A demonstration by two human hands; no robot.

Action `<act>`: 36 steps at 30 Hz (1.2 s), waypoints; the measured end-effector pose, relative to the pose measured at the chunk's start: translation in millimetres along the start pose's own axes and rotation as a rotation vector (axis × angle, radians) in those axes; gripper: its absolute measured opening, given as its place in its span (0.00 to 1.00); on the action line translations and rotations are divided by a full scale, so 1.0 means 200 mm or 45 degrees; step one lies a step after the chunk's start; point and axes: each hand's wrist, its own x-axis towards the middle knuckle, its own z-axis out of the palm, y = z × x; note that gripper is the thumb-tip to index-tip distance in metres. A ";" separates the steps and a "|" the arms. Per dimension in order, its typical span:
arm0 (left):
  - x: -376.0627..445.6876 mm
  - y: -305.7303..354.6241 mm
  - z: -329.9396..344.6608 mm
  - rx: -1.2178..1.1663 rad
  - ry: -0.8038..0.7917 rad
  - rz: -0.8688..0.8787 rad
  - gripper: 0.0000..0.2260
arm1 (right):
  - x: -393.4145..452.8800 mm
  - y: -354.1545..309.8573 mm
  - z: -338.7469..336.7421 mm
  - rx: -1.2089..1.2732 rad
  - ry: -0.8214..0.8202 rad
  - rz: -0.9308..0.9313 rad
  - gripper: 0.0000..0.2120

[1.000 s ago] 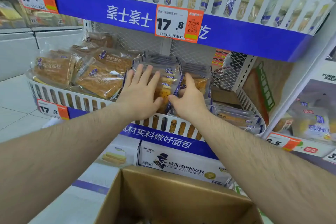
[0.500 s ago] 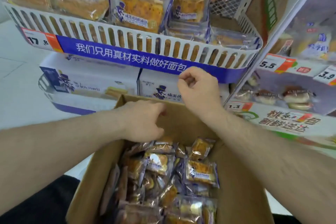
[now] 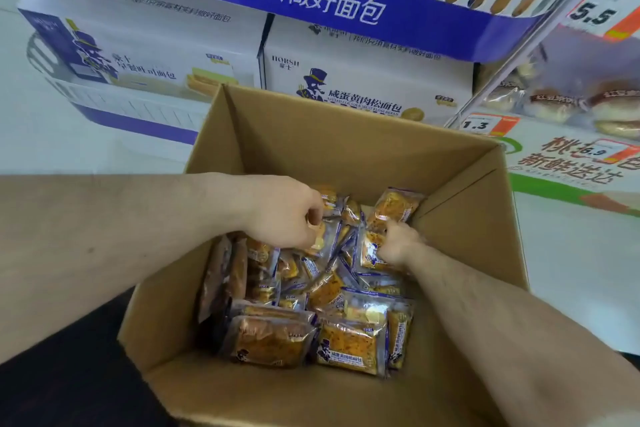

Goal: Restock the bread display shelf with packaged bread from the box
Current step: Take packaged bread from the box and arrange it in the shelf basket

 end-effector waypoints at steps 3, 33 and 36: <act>0.03 -0.01 0.03 -0.054 -0.080 -0.011 0.16 | 0.10 0.02 0.08 -0.085 -0.036 0.036 0.44; 0.00 -0.01 0.02 -0.042 -0.135 -0.008 0.13 | -0.36 -0.12 0.30 -0.292 -0.858 -0.184 0.45; -0.01 -0.01 0.00 -0.067 -0.096 0.019 0.14 | -0.35 -0.05 0.14 -0.129 -0.844 -0.121 0.43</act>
